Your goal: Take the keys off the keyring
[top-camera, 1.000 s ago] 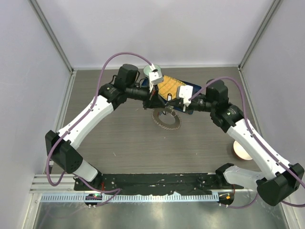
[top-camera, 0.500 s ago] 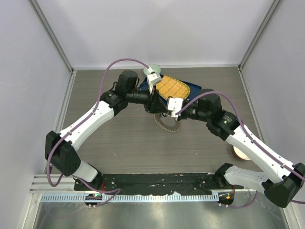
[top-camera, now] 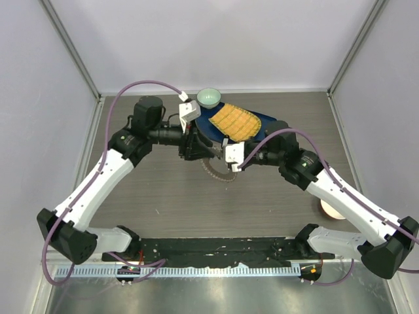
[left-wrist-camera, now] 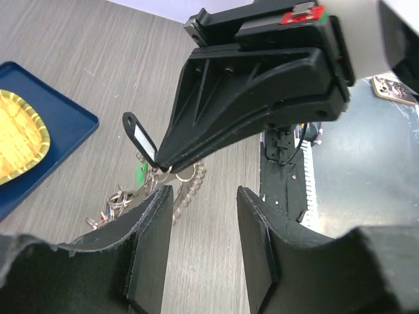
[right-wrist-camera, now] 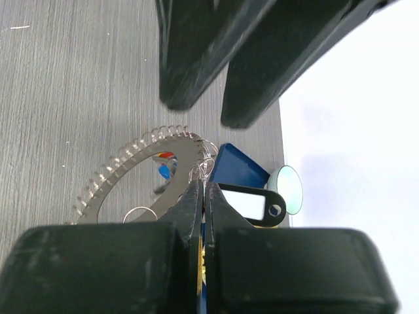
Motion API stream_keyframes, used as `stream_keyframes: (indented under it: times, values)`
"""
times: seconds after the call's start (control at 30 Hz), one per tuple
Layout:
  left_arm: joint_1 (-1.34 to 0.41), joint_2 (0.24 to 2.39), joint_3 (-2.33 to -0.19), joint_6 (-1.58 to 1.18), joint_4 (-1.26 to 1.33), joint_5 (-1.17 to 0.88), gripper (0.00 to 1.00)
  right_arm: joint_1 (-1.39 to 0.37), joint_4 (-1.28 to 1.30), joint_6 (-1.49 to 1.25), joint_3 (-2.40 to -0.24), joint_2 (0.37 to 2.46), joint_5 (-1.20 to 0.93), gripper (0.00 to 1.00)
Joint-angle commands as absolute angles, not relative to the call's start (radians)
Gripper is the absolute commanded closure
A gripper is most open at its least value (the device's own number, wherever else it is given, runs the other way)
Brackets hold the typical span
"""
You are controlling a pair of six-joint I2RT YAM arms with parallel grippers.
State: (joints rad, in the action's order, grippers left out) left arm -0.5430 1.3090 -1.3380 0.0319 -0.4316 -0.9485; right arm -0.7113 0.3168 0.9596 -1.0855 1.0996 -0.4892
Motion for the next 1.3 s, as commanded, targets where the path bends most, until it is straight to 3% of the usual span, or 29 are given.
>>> stream_keyframes:
  times: [0.0,0.2,0.4,0.53,0.7,0.8,0.9,1.03,1.17,1.27]
  values:
    - [-0.503,1.241,-1.336,0.089,-0.486,-0.988,0.53,-0.709,0.291,1.031,-1.169,1.086,-0.523,0.99]
    - [-0.499,1.180,-1.312,0.216,-0.470,-0.901,0.60,-0.700,0.345,1.052,-1.221,1.083,-0.607,0.99]
    - [-0.499,1.161,-1.308,0.374,-0.408,-0.893,0.57,-0.698,0.414,1.062,-1.296,1.091,-0.715,0.99]
    - [-0.499,1.201,-1.365,0.489,-0.521,-0.974,0.58,-0.698,0.475,1.069,-1.325,1.088,-0.808,0.99]
    - [-0.499,1.230,-1.431,0.537,-0.670,-1.048,0.55,-0.698,0.448,1.013,-1.338,1.092,-0.778,0.99]
    - [-0.502,1.160,-1.303,0.373,-0.515,-1.054,0.52,-0.696,0.379,0.937,-1.319,1.083,-0.781,0.99]
    - [-0.506,1.080,-1.132,0.217,-0.141,-1.022,0.51,-0.698,0.312,0.879,-1.280,1.060,-0.766,0.99]
    - [-0.540,0.976,-1.040,0.170,-0.038,-0.902,0.50,-0.698,0.293,0.844,-1.272,1.051,-0.730,0.99]
    - [-0.618,0.963,-1.014,0.147,-0.005,-0.699,0.51,-0.696,0.278,0.828,-1.262,1.051,-0.732,0.99]
    - [-0.649,0.972,-0.999,0.134,0.057,-0.663,0.52,-0.696,0.252,0.801,-1.256,1.055,-0.733,0.99]
